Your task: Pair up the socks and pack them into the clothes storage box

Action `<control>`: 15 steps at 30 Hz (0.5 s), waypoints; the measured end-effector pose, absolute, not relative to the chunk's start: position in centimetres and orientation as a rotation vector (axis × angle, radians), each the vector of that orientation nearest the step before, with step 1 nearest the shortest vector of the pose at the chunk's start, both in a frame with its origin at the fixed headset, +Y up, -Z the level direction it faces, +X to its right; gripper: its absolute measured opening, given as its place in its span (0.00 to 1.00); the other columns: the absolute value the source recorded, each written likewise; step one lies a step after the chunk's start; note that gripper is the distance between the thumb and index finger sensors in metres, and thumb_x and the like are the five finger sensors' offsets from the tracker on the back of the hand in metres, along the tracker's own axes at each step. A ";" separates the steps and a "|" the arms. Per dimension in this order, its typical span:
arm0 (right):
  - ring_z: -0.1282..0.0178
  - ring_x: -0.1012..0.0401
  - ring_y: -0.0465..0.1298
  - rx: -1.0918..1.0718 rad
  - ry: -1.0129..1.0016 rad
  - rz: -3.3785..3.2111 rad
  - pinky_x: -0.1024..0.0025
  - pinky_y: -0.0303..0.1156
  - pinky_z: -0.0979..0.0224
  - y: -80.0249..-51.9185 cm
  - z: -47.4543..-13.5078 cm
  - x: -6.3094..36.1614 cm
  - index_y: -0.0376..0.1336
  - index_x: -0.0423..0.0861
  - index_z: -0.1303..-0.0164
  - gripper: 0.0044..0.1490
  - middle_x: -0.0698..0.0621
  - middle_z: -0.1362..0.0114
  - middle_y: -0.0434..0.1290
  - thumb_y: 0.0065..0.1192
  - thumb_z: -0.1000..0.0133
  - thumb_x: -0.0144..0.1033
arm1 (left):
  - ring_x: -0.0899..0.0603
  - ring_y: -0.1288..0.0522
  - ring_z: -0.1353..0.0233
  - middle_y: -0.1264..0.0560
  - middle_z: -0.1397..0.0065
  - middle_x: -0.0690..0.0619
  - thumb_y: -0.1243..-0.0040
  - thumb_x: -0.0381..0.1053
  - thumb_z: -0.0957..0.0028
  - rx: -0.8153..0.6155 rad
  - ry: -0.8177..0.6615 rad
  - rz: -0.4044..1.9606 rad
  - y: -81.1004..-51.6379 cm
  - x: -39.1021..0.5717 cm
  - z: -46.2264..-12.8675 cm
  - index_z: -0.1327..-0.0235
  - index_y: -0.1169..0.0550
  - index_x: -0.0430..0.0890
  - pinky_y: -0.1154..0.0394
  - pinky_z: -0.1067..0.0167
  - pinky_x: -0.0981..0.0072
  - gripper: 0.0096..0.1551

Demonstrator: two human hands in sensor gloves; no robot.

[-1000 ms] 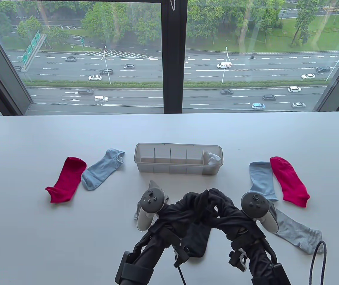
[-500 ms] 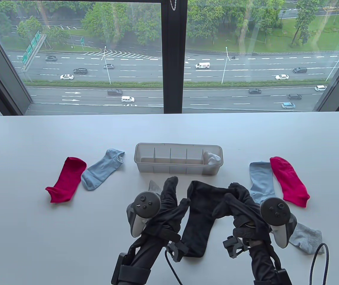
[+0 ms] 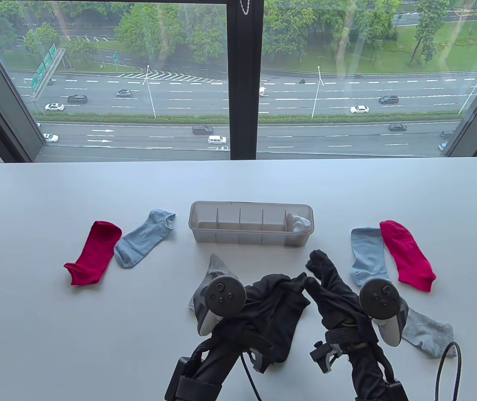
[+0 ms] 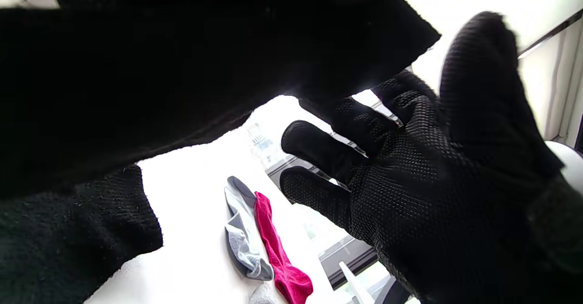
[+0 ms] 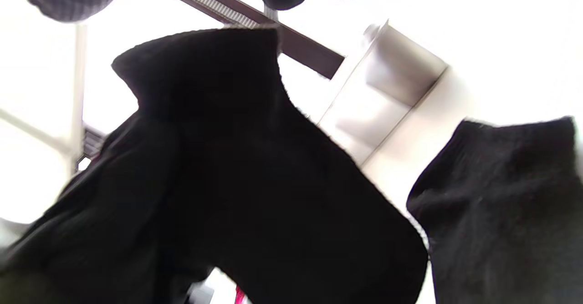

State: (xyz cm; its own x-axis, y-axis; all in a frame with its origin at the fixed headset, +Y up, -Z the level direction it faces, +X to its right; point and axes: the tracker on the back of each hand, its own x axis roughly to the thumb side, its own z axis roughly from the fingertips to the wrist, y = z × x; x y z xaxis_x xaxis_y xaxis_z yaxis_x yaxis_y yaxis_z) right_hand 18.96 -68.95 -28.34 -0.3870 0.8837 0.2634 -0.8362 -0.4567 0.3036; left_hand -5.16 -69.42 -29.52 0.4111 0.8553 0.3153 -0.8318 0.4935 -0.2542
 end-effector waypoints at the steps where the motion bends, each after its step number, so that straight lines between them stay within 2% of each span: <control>1: 0.18 0.37 0.27 0.528 0.229 1.985 0.32 0.33 0.20 -68.9 -28.3 18.7 0.26 0.59 0.17 0.63 0.36 0.12 0.25 0.58 0.47 0.64 | 0.35 0.14 0.57 0.15 0.50 0.39 0.51 0.47 0.43 -0.071 -0.433 1.079 -69.5 -5.3 -29.6 0.42 0.22 0.39 0.21 0.56 0.41 0.22; 2: 0.20 0.37 0.23 0.544 0.296 2.000 0.32 0.30 0.21 -68.9 -28.2 18.2 0.24 0.60 0.19 0.65 0.37 0.15 0.20 0.63 0.47 0.60 | 0.36 0.13 0.58 0.14 0.52 0.39 0.50 0.48 0.43 -0.087 -0.432 1.104 -69.6 -5.3 -29.8 0.44 0.20 0.38 0.21 0.57 0.41 0.22; 3: 0.19 0.37 0.25 0.538 0.282 2.044 0.32 0.31 0.20 -68.9 -28.2 17.8 0.26 0.61 0.19 0.64 0.38 0.14 0.22 0.66 0.46 0.56 | 0.36 0.13 0.60 0.14 0.54 0.39 0.50 0.48 0.43 -0.107 -0.443 1.118 -69.6 -5.2 -29.9 0.46 0.19 0.38 0.20 0.58 0.41 0.22; 4: 0.18 0.37 0.28 0.539 0.254 2.092 0.32 0.34 0.20 -69.0 -28.3 17.4 0.31 0.61 0.18 0.59 0.39 0.13 0.26 0.66 0.45 0.54 | 0.37 0.13 0.62 0.13 0.57 0.40 0.50 0.49 0.43 -0.125 -0.440 1.130 -69.5 -5.1 -29.9 0.48 0.18 0.38 0.20 0.59 0.42 0.22; 5: 0.17 0.37 0.30 0.490 0.206 2.128 0.33 0.36 0.19 -68.9 -28.3 17.2 0.45 0.61 0.20 0.46 0.41 0.11 0.30 0.66 0.43 0.50 | 0.38 0.12 0.65 0.12 0.61 0.41 0.50 0.50 0.43 -0.139 -0.447 1.136 -69.5 -5.0 -29.9 0.51 0.17 0.38 0.19 0.62 0.43 0.23; 6: 0.15 0.38 0.39 0.398 0.107 2.142 0.36 0.43 0.18 -68.5 -28.2 17.4 0.54 0.60 0.26 0.33 0.43 0.10 0.42 0.64 0.40 0.46 | 0.39 0.12 0.67 0.12 0.63 0.42 0.49 0.51 0.43 -0.189 -0.458 1.138 -69.5 -4.8 -30.0 0.53 0.16 0.37 0.19 0.63 0.44 0.23; 7: 0.18 0.39 0.57 0.323 0.017 2.138 0.40 0.57 0.19 -68.2 -28.1 17.8 0.60 0.57 0.32 0.26 0.44 0.16 0.61 0.64 0.40 0.46 | 0.41 0.11 0.68 0.12 0.63 0.44 0.49 0.51 0.43 -0.243 -0.433 1.155 -69.5 -4.9 -30.1 0.52 0.17 0.38 0.17 0.64 0.47 0.23; 8: 0.29 0.49 0.74 0.303 0.004 2.138 0.51 0.71 0.27 -68.2 -28.0 17.9 0.60 0.56 0.33 0.26 0.50 0.29 0.75 0.64 0.41 0.47 | 0.41 0.11 0.66 0.12 0.62 0.43 0.46 0.51 0.44 -0.278 -0.435 1.203 -69.6 -4.9 -30.3 0.49 0.18 0.38 0.17 0.63 0.47 0.23; 9: 0.41 0.56 0.80 0.312 0.033 2.115 0.57 0.76 0.36 -68.3 -28.1 17.9 0.60 0.53 0.33 0.26 0.49 0.38 0.78 0.64 0.40 0.45 | 0.39 0.12 0.63 0.13 0.58 0.41 0.44 0.49 0.44 -0.343 -0.405 1.278 -69.7 -4.8 -30.5 0.46 0.19 0.37 0.18 0.61 0.44 0.22; 10: 0.47 0.57 0.81 0.263 0.052 2.117 0.59 0.78 0.42 -68.5 -28.1 18.0 0.61 0.51 0.33 0.27 0.49 0.43 0.79 0.65 0.40 0.43 | 0.36 0.13 0.57 0.15 0.50 0.38 0.44 0.44 0.43 -0.390 -0.380 1.296 -69.9 -4.7 -30.6 0.37 0.24 0.38 0.20 0.56 0.42 0.23; 11: 0.52 0.58 0.82 0.159 0.079 2.136 0.60 0.79 0.46 -69.0 -28.4 18.1 0.61 0.49 0.34 0.27 0.49 0.45 0.80 0.66 0.41 0.42 | 0.34 0.14 0.53 0.17 0.46 0.36 0.45 0.41 0.43 -0.418 -0.337 1.269 -70.5 -4.8 -30.8 0.33 0.27 0.38 0.20 0.53 0.40 0.25; 13: 0.54 0.60 0.82 0.017 0.192 2.182 0.62 0.79 0.48 -70.8 -29.2 17.7 0.60 0.48 0.31 0.30 0.48 0.46 0.80 0.67 0.41 0.42 | 0.35 0.13 0.53 0.16 0.45 0.36 0.45 0.41 0.43 -0.460 -0.279 1.092 -72.1 -4.7 -31.2 0.34 0.26 0.37 0.19 0.53 0.41 0.25; 15: 0.55 0.61 0.82 -0.098 0.309 2.308 0.63 0.79 0.48 -72.7 -30.2 16.9 0.56 0.44 0.25 0.38 0.48 0.46 0.80 0.67 0.42 0.43 | 0.36 0.12 0.55 0.15 0.48 0.36 0.46 0.42 0.43 -0.483 -0.218 0.952 -74.0 -4.5 -31.6 0.36 0.24 0.36 0.18 0.56 0.43 0.24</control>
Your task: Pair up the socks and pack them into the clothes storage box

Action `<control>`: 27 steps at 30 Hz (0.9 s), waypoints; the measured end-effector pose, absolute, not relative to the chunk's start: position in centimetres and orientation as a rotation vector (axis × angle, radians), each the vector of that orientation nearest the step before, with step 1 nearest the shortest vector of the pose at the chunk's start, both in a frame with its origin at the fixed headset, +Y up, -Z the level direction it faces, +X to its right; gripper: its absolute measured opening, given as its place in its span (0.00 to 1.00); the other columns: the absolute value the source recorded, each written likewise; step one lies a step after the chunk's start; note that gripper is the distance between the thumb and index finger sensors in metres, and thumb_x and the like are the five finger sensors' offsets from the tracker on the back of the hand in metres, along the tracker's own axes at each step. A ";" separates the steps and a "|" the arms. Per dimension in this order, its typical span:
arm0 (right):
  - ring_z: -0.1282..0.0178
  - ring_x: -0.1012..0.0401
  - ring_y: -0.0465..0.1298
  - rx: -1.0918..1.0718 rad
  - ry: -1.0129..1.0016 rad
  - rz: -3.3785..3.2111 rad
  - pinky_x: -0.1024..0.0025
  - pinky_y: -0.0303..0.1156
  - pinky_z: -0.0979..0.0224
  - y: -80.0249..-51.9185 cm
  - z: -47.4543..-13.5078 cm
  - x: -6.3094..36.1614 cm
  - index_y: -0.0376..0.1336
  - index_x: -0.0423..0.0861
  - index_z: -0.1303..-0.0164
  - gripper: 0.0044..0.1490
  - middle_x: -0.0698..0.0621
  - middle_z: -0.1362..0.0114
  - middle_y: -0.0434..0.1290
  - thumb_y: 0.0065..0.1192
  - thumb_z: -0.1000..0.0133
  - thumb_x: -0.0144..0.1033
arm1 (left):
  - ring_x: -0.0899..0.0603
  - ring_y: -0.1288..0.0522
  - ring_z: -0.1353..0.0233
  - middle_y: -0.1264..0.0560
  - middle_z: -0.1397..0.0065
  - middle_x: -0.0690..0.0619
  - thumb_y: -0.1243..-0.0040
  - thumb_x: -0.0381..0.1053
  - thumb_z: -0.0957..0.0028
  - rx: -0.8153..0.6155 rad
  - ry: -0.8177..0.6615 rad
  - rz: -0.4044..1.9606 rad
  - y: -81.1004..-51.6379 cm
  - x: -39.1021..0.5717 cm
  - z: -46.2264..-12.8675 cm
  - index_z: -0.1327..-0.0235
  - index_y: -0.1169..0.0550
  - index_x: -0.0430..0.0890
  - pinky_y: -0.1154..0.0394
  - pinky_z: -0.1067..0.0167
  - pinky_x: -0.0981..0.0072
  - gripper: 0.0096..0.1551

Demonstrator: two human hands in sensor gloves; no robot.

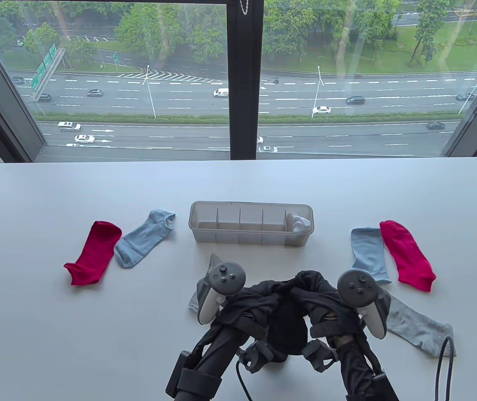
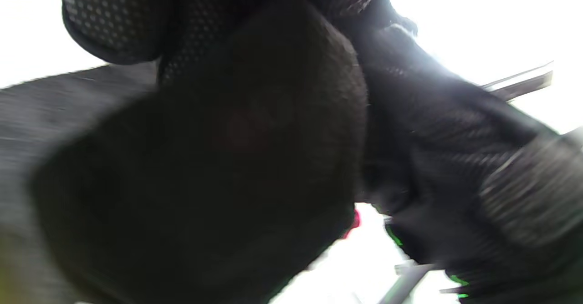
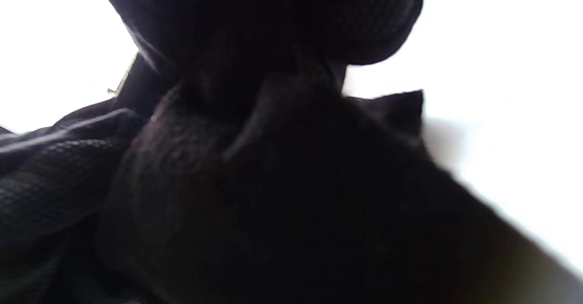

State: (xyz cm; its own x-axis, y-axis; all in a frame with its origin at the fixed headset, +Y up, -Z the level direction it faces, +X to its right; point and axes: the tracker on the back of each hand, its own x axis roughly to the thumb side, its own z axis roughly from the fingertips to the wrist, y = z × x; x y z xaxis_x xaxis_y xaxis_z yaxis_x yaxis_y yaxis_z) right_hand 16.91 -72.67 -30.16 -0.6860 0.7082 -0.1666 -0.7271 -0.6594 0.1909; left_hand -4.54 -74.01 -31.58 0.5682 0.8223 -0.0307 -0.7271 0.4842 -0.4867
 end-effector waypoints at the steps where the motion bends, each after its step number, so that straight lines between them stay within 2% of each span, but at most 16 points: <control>1: 0.54 0.62 0.82 -0.117 0.369 2.409 0.64 0.80 0.48 -73.5 -30.7 16.5 0.52 0.42 0.21 0.43 0.49 0.46 0.80 0.67 0.42 0.44 | 0.36 0.12 0.57 0.14 0.49 0.36 0.45 0.42 0.44 -0.499 -0.180 0.912 -74.9 -4.3 -31.7 0.38 0.24 0.36 0.18 0.57 0.42 0.23; 4: 0.54 0.64 0.82 -0.200 0.514 2.590 0.66 0.80 0.47 -75.2 -31.9 15.3 0.45 0.38 0.19 0.51 0.51 0.45 0.79 0.66 0.43 0.46 | 0.36 0.12 0.56 0.15 0.49 0.36 0.46 0.42 0.43 -0.593 -0.137 0.837 -77.0 -3.7 -32.0 0.37 0.24 0.35 0.18 0.56 0.42 0.23; 7: 0.57 0.65 0.82 -0.264 0.739 2.568 0.68 0.80 0.50 -77.1 -32.8 14.7 0.45 0.34 0.21 0.52 0.53 0.47 0.78 0.65 0.43 0.47 | 0.37 0.13 0.57 0.16 0.48 0.37 0.47 0.42 0.43 -0.651 -0.105 0.836 -78.0 -4.0 -32.0 0.37 0.25 0.34 0.19 0.56 0.44 0.24; 8: 0.57 0.65 0.81 -0.242 0.732 2.560 0.68 0.80 0.50 -76.9 -32.7 14.7 0.44 0.36 0.20 0.51 0.53 0.48 0.77 0.65 0.42 0.46 | 0.37 0.13 0.56 0.16 0.47 0.36 0.47 0.42 0.43 -0.665 -0.094 0.848 -77.9 -4.1 -31.9 0.36 0.26 0.34 0.19 0.55 0.43 0.24; 10: 0.59 0.65 0.81 -0.246 0.655 2.651 0.68 0.80 0.52 -76.9 -32.4 14.8 0.54 0.46 0.24 0.38 0.53 0.50 0.78 0.65 0.41 0.46 | 0.35 0.14 0.53 0.17 0.45 0.35 0.48 0.41 0.43 -0.680 -0.109 0.855 -77.6 -4.4 -31.8 0.35 0.27 0.35 0.20 0.53 0.41 0.25; 11: 0.59 0.66 0.81 -0.221 0.612 2.656 0.69 0.80 0.52 -77.0 -32.1 14.9 0.58 0.49 0.27 0.32 0.54 0.50 0.78 0.64 0.40 0.46 | 0.34 0.14 0.53 0.18 0.45 0.34 0.48 0.42 0.43 -0.653 -0.104 0.837 -77.0 -4.7 -31.7 0.35 0.27 0.34 0.21 0.53 0.39 0.25; 13: 0.59 0.65 0.81 -0.215 0.600 2.625 0.68 0.80 0.51 -76.9 -31.9 15.0 0.59 0.51 0.30 0.29 0.53 0.50 0.78 0.64 0.40 0.45 | 0.32 0.16 0.52 0.20 0.42 0.33 0.46 0.44 0.43 -0.530 -0.100 0.783 -75.6 -5.4 -31.4 0.32 0.29 0.36 0.23 0.52 0.38 0.27; 14: 0.58 0.64 0.81 -0.176 0.574 2.615 0.67 0.80 0.51 -76.7 -31.7 15.2 0.59 0.52 0.30 0.28 0.52 0.49 0.78 0.63 0.40 0.44 | 0.32 0.18 0.48 0.22 0.39 0.33 0.45 0.47 0.44 -0.401 -0.092 0.746 -74.4 -6.2 -31.3 0.30 0.31 0.37 0.25 0.49 0.37 0.30; 16: 0.55 0.64 0.81 -0.037 0.502 2.558 0.66 0.79 0.48 -75.9 -31.4 15.4 0.59 0.55 0.31 0.28 0.53 0.47 0.78 0.63 0.41 0.45 | 0.27 0.29 0.30 0.33 0.26 0.33 0.42 0.52 0.46 -0.327 -0.150 0.767 -73.3 -7.0 -31.1 0.23 0.39 0.39 0.32 0.37 0.32 0.39; 19: 0.52 0.62 0.81 0.121 0.384 2.439 0.64 0.78 0.43 -73.9 -30.8 15.3 0.58 0.58 0.30 0.28 0.53 0.45 0.77 0.63 0.41 0.45 | 0.25 0.45 0.19 0.47 0.17 0.34 0.43 0.58 0.46 -0.450 -0.279 0.947 -73.5 -7.6 -31.6 0.20 0.47 0.40 0.45 0.28 0.27 0.47; 21: 0.48 0.62 0.80 0.227 0.341 2.392 0.63 0.77 0.39 -72.9 -30.5 15.2 0.57 0.61 0.30 0.28 0.54 0.42 0.77 0.63 0.40 0.45 | 0.24 0.44 0.20 0.45 0.18 0.31 0.45 0.61 0.46 -0.531 -0.250 1.048 -73.9 -7.7 -31.7 0.20 0.45 0.37 0.46 0.28 0.26 0.48; 22: 0.46 0.62 0.80 0.277 0.312 2.378 0.63 0.76 0.37 -72.5 -30.4 15.1 0.57 0.61 0.30 0.28 0.54 0.41 0.76 0.63 0.40 0.45 | 0.23 0.44 0.21 0.45 0.18 0.30 0.46 0.61 0.45 -0.571 -0.251 1.123 -74.1 -7.6 -31.6 0.21 0.43 0.36 0.47 0.28 0.25 0.47; 23: 0.45 0.62 0.80 0.317 0.251 2.375 0.63 0.76 0.36 -72.1 -30.4 15.0 0.57 0.62 0.30 0.29 0.55 0.41 0.76 0.63 0.40 0.45 | 0.22 0.41 0.22 0.42 0.20 0.29 0.45 0.59 0.44 -0.593 -0.246 1.210 -74.0 -7.4 -31.6 0.25 0.36 0.35 0.46 0.29 0.25 0.42; 24: 0.45 0.62 0.80 0.323 0.197 2.376 0.63 0.76 0.36 -71.8 -30.3 15.0 0.57 0.62 0.30 0.29 0.55 0.41 0.77 0.64 0.41 0.45 | 0.23 0.36 0.25 0.36 0.23 0.29 0.45 0.51 0.43 -0.561 -0.230 1.257 -73.7 -7.3 -31.6 0.34 0.27 0.35 0.43 0.30 0.25 0.30; 25: 0.45 0.62 0.80 0.334 0.163 2.368 0.62 0.76 0.36 -71.5 -30.3 15.0 0.57 0.62 0.31 0.29 0.55 0.41 0.77 0.65 0.42 0.45 | 0.25 0.28 0.31 0.29 0.28 0.30 0.45 0.48 0.43 -0.509 -0.192 1.244 -73.3 -7.3 -31.6 0.38 0.25 0.36 0.38 0.32 0.26 0.25; 27: 0.42 0.60 0.79 0.322 0.109 2.334 0.61 0.75 0.33 -70.9 -30.1 15.4 0.54 0.61 0.28 0.32 0.54 0.39 0.76 0.64 0.41 0.43 | 0.26 0.24 0.33 0.26 0.30 0.31 0.46 0.45 0.44 -0.344 -0.173 1.174 -72.1 -7.6 -31.6 0.39 0.25 0.38 0.34 0.34 0.28 0.23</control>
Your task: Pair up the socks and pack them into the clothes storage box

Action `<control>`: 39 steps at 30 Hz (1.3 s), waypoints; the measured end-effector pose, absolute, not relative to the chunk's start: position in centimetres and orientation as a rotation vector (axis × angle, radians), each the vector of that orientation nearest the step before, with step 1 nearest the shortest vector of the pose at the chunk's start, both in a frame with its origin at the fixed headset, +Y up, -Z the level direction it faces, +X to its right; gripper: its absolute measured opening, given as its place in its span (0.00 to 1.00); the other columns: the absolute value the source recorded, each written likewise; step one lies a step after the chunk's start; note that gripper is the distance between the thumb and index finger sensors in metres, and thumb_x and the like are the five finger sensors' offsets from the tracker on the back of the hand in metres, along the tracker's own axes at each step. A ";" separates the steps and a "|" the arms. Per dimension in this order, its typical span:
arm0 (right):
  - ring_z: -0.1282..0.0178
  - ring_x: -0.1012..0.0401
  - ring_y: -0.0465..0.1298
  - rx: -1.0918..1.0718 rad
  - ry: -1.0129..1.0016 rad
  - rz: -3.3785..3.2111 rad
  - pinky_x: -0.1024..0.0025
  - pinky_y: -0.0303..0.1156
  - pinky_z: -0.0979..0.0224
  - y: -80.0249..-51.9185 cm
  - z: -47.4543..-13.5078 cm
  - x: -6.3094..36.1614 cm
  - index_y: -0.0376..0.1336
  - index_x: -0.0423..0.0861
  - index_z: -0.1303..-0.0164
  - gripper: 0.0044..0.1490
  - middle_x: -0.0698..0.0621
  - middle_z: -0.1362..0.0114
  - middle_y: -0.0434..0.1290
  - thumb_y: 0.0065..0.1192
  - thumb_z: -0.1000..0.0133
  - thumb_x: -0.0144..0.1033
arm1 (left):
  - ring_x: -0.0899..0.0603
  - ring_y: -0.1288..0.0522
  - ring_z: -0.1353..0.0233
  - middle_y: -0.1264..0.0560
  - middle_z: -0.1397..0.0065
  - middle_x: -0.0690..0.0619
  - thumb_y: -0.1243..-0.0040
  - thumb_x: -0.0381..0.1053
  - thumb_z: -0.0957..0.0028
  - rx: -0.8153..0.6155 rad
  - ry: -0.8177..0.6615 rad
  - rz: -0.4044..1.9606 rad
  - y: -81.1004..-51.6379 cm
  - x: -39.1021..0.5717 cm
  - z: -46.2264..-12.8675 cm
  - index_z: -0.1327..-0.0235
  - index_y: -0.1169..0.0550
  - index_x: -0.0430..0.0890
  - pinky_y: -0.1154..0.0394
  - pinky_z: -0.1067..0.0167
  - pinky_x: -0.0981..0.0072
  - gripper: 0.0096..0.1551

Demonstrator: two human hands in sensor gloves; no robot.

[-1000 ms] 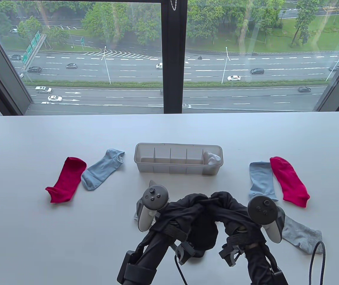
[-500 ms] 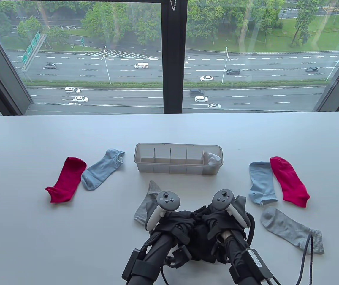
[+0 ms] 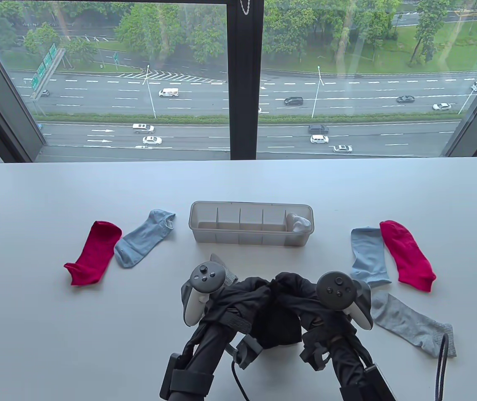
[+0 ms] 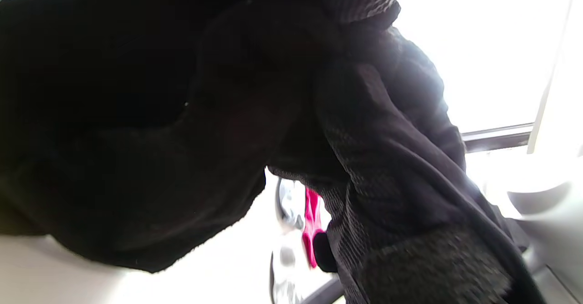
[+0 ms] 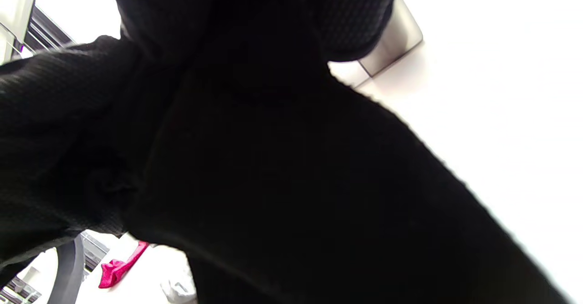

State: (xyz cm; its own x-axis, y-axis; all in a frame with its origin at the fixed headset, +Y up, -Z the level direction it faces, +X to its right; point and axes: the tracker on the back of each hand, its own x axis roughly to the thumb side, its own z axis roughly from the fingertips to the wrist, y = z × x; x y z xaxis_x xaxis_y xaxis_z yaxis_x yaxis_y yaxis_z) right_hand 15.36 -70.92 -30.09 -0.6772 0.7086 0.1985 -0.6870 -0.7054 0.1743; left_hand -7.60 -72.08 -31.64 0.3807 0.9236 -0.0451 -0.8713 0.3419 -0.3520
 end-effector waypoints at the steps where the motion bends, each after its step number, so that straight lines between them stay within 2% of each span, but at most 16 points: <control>1: 0.41 0.60 0.79 0.305 0.065 2.324 0.61 0.75 0.32 -70.6 -30.0 15.6 0.52 0.58 0.24 0.36 0.53 0.38 0.75 0.65 0.41 0.42 | 0.27 0.22 0.35 0.24 0.31 0.31 0.46 0.45 0.44 -0.279 -0.156 1.126 -71.6 -7.9 -31.6 0.38 0.26 0.39 0.32 0.36 0.29 0.22; 3: 0.39 0.59 0.78 0.316 0.001 2.313 0.59 0.75 0.32 -69.8 -29.7 16.3 0.50 0.54 0.22 0.41 0.52 0.35 0.74 0.67 0.43 0.39 | 0.27 0.22 0.35 0.24 0.31 0.32 0.46 0.44 0.44 -0.208 -0.166 1.078 -71.1 -8.5 -31.5 0.37 0.25 0.45 0.31 0.36 0.29 0.22; 6: 0.40 0.56 0.79 0.427 0.003 2.263 0.54 0.75 0.32 -68.5 -29.5 16.6 0.65 0.55 0.36 0.25 0.49 0.37 0.76 0.70 0.45 0.37 | 0.28 0.21 0.36 0.23 0.33 0.33 0.45 0.41 0.44 -0.116 -0.139 1.139 -70.8 -9.2 -31.4 0.37 0.25 0.44 0.31 0.36 0.30 0.21; 10: 0.38 0.52 0.78 0.734 0.421 2.182 0.51 0.73 0.31 -67.0 -28.7 14.2 0.65 0.55 0.35 0.25 0.47 0.35 0.75 0.69 0.43 0.35 | 0.31 0.16 0.44 0.17 0.41 0.34 0.44 0.45 0.45 -0.114 -0.216 1.206 -70.0 -9.0 -31.3 0.41 0.23 0.38 0.26 0.41 0.33 0.22; 14: 0.35 0.52 0.78 0.497 -0.008 2.321 0.51 0.72 0.28 -67.2 -28.2 13.7 0.65 0.58 0.37 0.24 0.51 0.37 0.77 0.67 0.44 0.41 | 0.31 0.16 0.43 0.17 0.40 0.34 0.45 0.48 0.44 -0.188 -0.370 1.221 -69.4 -8.4 -31.1 0.44 0.21 0.39 0.25 0.41 0.34 0.22; 17: 0.29 0.51 0.75 0.417 -0.129 2.317 0.45 0.67 0.23 -67.3 -28.0 14.6 0.61 0.56 0.34 0.26 0.52 0.36 0.76 0.65 0.43 0.44 | 0.31 0.15 0.44 0.17 0.41 0.33 0.44 0.47 0.44 -0.268 -0.418 1.273 -69.7 -8.2 -31.1 0.43 0.21 0.37 0.24 0.42 0.35 0.22; 21: 0.33 0.53 0.76 0.413 -0.117 2.315 0.46 0.67 0.23 -67.3 -28.0 14.8 0.61 0.54 0.34 0.27 0.53 0.39 0.76 0.66 0.42 0.44 | 0.29 0.17 0.41 0.19 0.38 0.31 0.50 0.51 0.43 -0.332 -0.478 1.355 -70.2 -7.7 -31.1 0.40 0.24 0.35 0.27 0.40 0.33 0.27; 24: 0.34 0.55 0.77 0.400 -0.178 2.374 0.47 0.68 0.23 -67.1 -27.9 14.8 0.60 0.54 0.34 0.27 0.54 0.41 0.76 0.64 0.42 0.48 | 0.26 0.24 0.34 0.26 0.30 0.30 0.39 0.60 0.49 -0.412 -0.543 1.375 -70.3 -7.1 -30.8 0.31 0.31 0.35 0.33 0.35 0.28 0.41; 27: 0.34 0.56 0.77 0.351 -0.177 2.342 0.48 0.67 0.22 -67.3 -27.8 14.6 0.58 0.53 0.32 0.30 0.55 0.42 0.76 0.64 0.42 0.49 | 0.30 0.24 0.32 0.28 0.27 0.37 0.40 0.46 0.44 -0.290 -0.519 1.166 -69.5 -6.8 -30.5 0.30 0.34 0.43 0.32 0.34 0.31 0.30; 29: 0.26 0.52 0.70 0.351 -0.155 2.353 0.41 0.60 0.20 -67.4 -28.0 14.8 0.43 0.50 0.18 0.50 0.52 0.34 0.70 0.64 0.43 0.50 | 0.31 0.20 0.36 0.22 0.32 0.37 0.45 0.40 0.43 -0.179 -0.500 1.105 -68.9 -6.8 -30.3 0.35 0.28 0.45 0.30 0.35 0.32 0.22; 30: 0.18 0.44 0.60 0.387 -0.116 2.355 0.35 0.54 0.20 -67.4 -28.1 15.0 0.36 0.52 0.16 0.57 0.45 0.23 0.62 0.64 0.44 0.52 | 0.30 0.21 0.35 0.23 0.32 0.36 0.46 0.40 0.43 -0.192 -0.510 1.110 -68.8 -6.8 -30.2 0.35 0.27 0.47 0.30 0.35 0.32 0.21; 32: 0.16 0.37 0.37 0.526 0.067 2.322 0.32 0.41 0.20 -67.4 -28.6 15.5 0.40 0.58 0.17 0.50 0.36 0.12 0.39 0.64 0.42 0.49 | 0.28 0.22 0.33 0.24 0.31 0.34 0.47 0.40 0.42 -0.195 -0.545 1.113 -68.7 -6.7 -30.0 0.35 0.26 0.49 0.31 0.35 0.30 0.21; 33: 0.15 0.37 0.38 0.514 0.072 2.295 0.33 0.43 0.19 -67.5 -28.6 15.8 0.54 0.56 0.21 0.37 0.39 0.12 0.42 0.64 0.41 0.47 | 0.27 0.22 0.34 0.24 0.31 0.34 0.48 0.39 0.42 -0.170 -0.522 1.098 -68.5 -6.7 -29.9 0.35 0.26 0.48 0.32 0.35 0.30 0.21; 34: 0.15 0.36 0.41 0.448 0.000 2.276 0.34 0.45 0.19 -67.7 -28.6 16.1 0.59 0.54 0.29 0.30 0.40 0.12 0.48 0.65 0.41 0.45 | 0.27 0.22 0.35 0.23 0.32 0.34 0.48 0.39 0.42 -0.139 -0.495 1.070 -68.4 -6.6 -29.8 0.33 0.28 0.48 0.32 0.35 0.30 0.22; 36: 0.16 0.35 0.52 0.381 -0.110 2.274 0.36 0.53 0.19 -67.7 -28.6 16.2 0.63 0.54 0.34 0.28 0.41 0.16 0.62 0.68 0.44 0.46 | 0.29 0.18 0.40 0.19 0.39 0.36 0.45 0.43 0.43 -0.101 -0.434 1.008 -68.3 -6.6 -29.8 0.31 0.34 0.39 0.29 0.38 0.32 0.27; 39: 0.32 0.51 0.78 0.439 -0.075 2.328 0.49 0.72 0.26 -67.7 -28.6 16.1 0.62 0.54 0.34 0.28 0.50 0.36 0.79 0.68 0.44 0.46 | 0.27 0.19 0.41 0.18 0.40 0.34 0.43 0.45 0.43 -0.069 -0.383 0.909 -68.3 -6.9 -29.7 0.37 0.24 0.40 0.30 0.39 0.29 0.23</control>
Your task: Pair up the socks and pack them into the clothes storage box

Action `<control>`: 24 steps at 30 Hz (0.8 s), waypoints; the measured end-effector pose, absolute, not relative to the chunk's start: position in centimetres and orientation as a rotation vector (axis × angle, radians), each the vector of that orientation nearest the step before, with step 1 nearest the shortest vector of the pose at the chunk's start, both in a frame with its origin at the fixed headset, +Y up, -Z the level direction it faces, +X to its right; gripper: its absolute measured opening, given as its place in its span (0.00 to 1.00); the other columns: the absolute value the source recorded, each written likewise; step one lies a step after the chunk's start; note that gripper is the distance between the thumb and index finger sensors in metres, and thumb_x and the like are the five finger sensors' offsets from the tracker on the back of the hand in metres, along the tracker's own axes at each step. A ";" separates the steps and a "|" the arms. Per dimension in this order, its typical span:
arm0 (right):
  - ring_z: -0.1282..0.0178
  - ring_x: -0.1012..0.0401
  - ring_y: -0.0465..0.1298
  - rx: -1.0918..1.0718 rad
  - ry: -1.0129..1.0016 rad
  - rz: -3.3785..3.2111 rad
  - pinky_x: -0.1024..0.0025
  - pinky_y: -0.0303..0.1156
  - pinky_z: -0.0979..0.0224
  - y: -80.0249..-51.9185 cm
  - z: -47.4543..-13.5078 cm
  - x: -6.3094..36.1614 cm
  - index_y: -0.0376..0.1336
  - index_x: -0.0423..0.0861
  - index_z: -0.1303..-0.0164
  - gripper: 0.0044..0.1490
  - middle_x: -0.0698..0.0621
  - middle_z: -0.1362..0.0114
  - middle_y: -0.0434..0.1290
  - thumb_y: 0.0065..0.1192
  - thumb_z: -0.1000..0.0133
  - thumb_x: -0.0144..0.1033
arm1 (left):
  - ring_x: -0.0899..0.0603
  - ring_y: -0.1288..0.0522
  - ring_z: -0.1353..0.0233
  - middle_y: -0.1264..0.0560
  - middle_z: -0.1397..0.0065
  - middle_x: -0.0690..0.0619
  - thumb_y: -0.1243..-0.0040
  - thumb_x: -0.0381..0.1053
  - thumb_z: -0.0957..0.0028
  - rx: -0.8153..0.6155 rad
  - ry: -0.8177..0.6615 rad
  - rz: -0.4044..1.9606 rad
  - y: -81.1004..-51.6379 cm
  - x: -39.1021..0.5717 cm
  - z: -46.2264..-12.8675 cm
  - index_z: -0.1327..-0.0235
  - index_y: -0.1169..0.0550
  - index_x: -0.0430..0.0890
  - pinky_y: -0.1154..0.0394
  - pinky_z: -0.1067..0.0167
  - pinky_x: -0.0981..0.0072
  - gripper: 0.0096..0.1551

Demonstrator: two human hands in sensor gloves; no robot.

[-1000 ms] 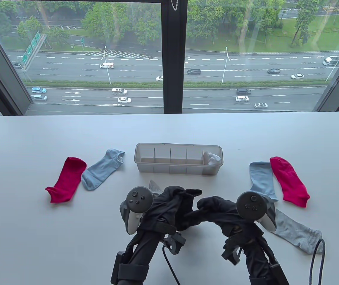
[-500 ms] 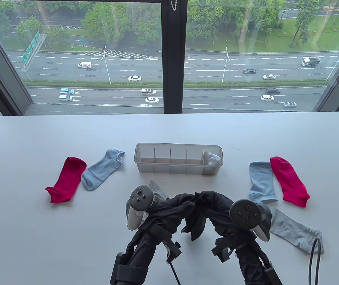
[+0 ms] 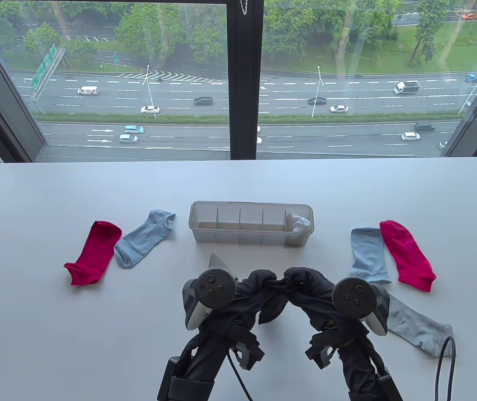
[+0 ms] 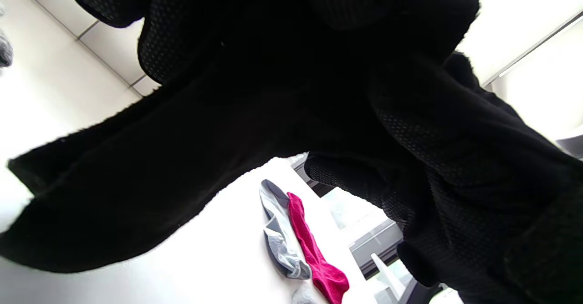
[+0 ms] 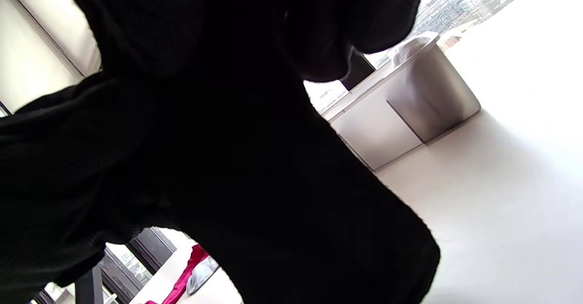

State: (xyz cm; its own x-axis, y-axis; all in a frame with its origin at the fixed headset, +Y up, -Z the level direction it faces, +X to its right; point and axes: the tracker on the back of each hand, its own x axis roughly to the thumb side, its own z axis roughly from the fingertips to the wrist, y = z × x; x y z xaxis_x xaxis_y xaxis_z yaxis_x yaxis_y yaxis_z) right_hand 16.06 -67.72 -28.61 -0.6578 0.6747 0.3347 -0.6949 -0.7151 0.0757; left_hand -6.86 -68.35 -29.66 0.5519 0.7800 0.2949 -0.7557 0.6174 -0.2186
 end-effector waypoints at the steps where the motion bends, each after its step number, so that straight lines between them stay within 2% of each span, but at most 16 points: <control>1: 0.35 0.52 0.79 0.448 -0.067 2.330 0.50 0.72 0.27 -67.7 -28.6 16.1 0.62 0.54 0.34 0.29 0.50 0.38 0.80 0.68 0.44 0.46 | 0.26 0.21 0.38 0.21 0.35 0.34 0.43 0.46 0.43 -0.072 -0.380 0.894 -68.4 -7.0 -29.7 0.37 0.22 0.42 0.32 0.37 0.28 0.23; 3: 0.38 0.52 0.80 0.504 0.008 2.303 0.51 0.73 0.29 -67.4 -28.8 16.1 0.63 0.52 0.34 0.29 0.49 0.41 0.81 0.68 0.45 0.46 | 0.27 0.23 0.35 0.23 0.32 0.35 0.44 0.45 0.43 -0.087 -0.400 0.908 -68.5 -7.2 -29.8 0.37 0.22 0.41 0.32 0.36 0.29 0.23; 6: 0.44 0.51 0.82 0.570 0.096 2.218 0.51 0.75 0.34 -65.9 -28.5 16.3 0.65 0.47 0.34 0.29 0.47 0.46 0.83 0.67 0.44 0.46 | 0.35 0.13 0.49 0.15 0.47 0.37 0.47 0.43 0.44 -0.209 -0.502 1.046 -68.5 -7.2 -30.3 0.39 0.22 0.40 0.21 0.45 0.38 0.23; 9: 0.53 0.55 0.84 0.546 0.166 2.174 0.54 0.78 0.39 -64.6 -28.2 16.9 0.68 0.44 0.37 0.29 0.49 0.55 0.84 0.66 0.43 0.48 | 0.37 0.12 0.56 0.14 0.53 0.38 0.50 0.43 0.43 -0.590 -0.583 1.266 -69.6 -6.5 -30.6 0.40 0.22 0.36 0.20 0.50 0.40 0.23; 11: 0.54 0.56 0.84 0.480 0.295 2.250 0.55 0.78 0.40 -65.7 -28.7 17.2 0.68 0.44 0.37 0.29 0.50 0.56 0.84 0.66 0.43 0.48 | 0.35 0.12 0.57 0.14 0.54 0.36 0.51 0.43 0.42 -0.753 -0.526 1.210 -70.8 -6.0 -30.6 0.41 0.23 0.33 0.20 0.51 0.38 0.23; 14: 0.49 0.56 0.83 0.342 0.403 2.426 0.55 0.77 0.35 -69.7 -30.2 17.0 0.65 0.46 0.33 0.30 0.51 0.51 0.83 0.62 0.42 0.48 | 0.32 0.13 0.52 0.14 0.49 0.35 0.50 0.45 0.41 -0.606 -0.388 0.893 -72.4 -5.7 -30.9 0.39 0.23 0.35 0.22 0.48 0.37 0.24; 15: 0.39 0.53 0.80 0.266 0.436 2.424 0.52 0.73 0.29 -71.7 -30.6 16.9 0.59 0.48 0.26 0.33 0.50 0.41 0.80 0.59 0.40 0.47 | 0.30 0.18 0.43 0.20 0.38 0.34 0.50 0.47 0.41 -0.504 -0.331 0.786 -73.1 -5.4 -30.7 0.32 0.30 0.36 0.26 0.42 0.34 0.27; 16: 0.24 0.45 0.70 0.210 0.441 2.401 0.45 0.63 0.21 -72.9 -30.7 16.8 0.51 0.50 0.19 0.40 0.43 0.26 0.72 0.59 0.40 0.45 | 0.25 0.31 0.28 0.38 0.23 0.29 0.46 0.50 0.43 -0.455 -0.296 0.714 -73.4 -5.2 -30.5 0.23 0.44 0.39 0.35 0.34 0.28 0.39; 17: 0.16 0.41 0.56 0.145 0.457 2.368 0.38 0.54 0.19 -74.0 -31.0 17.0 0.46 0.51 0.16 0.43 0.39 0.16 0.61 0.59 0.40 0.44 | 0.22 0.50 0.20 0.57 0.18 0.31 0.45 0.53 0.44 -0.450 -0.283 0.593 -73.6 -4.9 -30.1 0.21 0.56 0.44 0.45 0.29 0.25 0.47; 18: 0.14 0.40 0.48 0.130 0.457 2.363 0.36 0.49 0.18 -74.2 -31.0 17.3 0.44 0.51 0.16 0.44 0.38 0.13 0.54 0.58 0.39 0.44 | 0.27 0.60 0.17 0.66 0.18 0.35 0.45 0.54 0.44 -0.430 -0.294 0.526 -73.4 -4.6 -29.8 0.23 0.62 0.48 0.55 0.26 0.25 0.51; 19: 0.14 0.39 0.45 0.136 0.426 2.384 0.36 0.48 0.18 -74.0 -31.0 17.6 0.43 0.52 0.16 0.44 0.38 0.11 0.51 0.57 0.39 0.45 | 0.28 0.63 0.16 0.68 0.17 0.39 0.45 0.54 0.44 -0.404 -0.341 0.503 -73.0 -4.1 -29.5 0.22 0.60 0.51 0.57 0.25 0.26 0.50; 20: 0.14 0.38 0.44 0.146 0.386 2.405 0.36 0.48 0.18 -73.6 -30.9 17.8 0.43 0.53 0.16 0.44 0.39 0.11 0.49 0.58 0.39 0.45 | 0.30 0.61 0.16 0.63 0.16 0.42 0.43 0.53 0.44 -0.396 -0.383 0.500 -72.7 -3.7 -29.3 0.21 0.52 0.51 0.56 0.25 0.27 0.44; 21: 0.14 0.38 0.43 0.160 0.320 2.446 0.36 0.47 0.18 -73.0 -30.8 18.1 0.45 0.53 0.16 0.43 0.39 0.11 0.49 0.59 0.39 0.45 | 0.29 0.53 0.16 0.53 0.15 0.41 0.42 0.52 0.45 -0.437 -0.465 0.510 -72.4 -2.9 -29.1 0.22 0.42 0.46 0.52 0.25 0.28 0.39; 22: 0.15 0.38 0.44 0.173 0.287 2.473 0.36 0.48 0.18 -72.6 -30.7 18.2 0.47 0.53 0.16 0.42 0.38 0.11 0.49 0.59 0.40 0.44 | 0.28 0.41 0.19 0.40 0.17 0.39 0.42 0.51 0.45 -0.503 -0.533 0.501 -72.5 -2.1 -28.9 0.27 0.32 0.43 0.47 0.26 0.28 0.33; 23: 0.15 0.37 0.45 0.189 0.264 2.503 0.36 0.50 0.19 -72.4 -30.6 18.3 0.48 0.52 0.17 0.41 0.38 0.11 0.51 0.59 0.40 0.44 | 0.29 0.34 0.22 0.33 0.21 0.39 0.42 0.52 0.45 -0.629 -0.583 0.471 -73.1 -1.3 -28.6 0.30 0.27 0.43 0.47 0.27 0.26 0.30; 24: 0.16 0.37 0.47 0.201 0.269 2.524 0.37 0.51 0.19 -72.4 -30.5 18.3 0.50 0.51 0.18 0.40 0.37 0.12 0.52 0.59 0.40 0.43 | 0.29 0.42 0.18 0.38 0.18 0.39 0.43 0.53 0.44 -0.803 -0.566 0.409 -74.4 -0.4 -28.0 0.27 0.30 0.43 0.52 0.26 0.26 0.32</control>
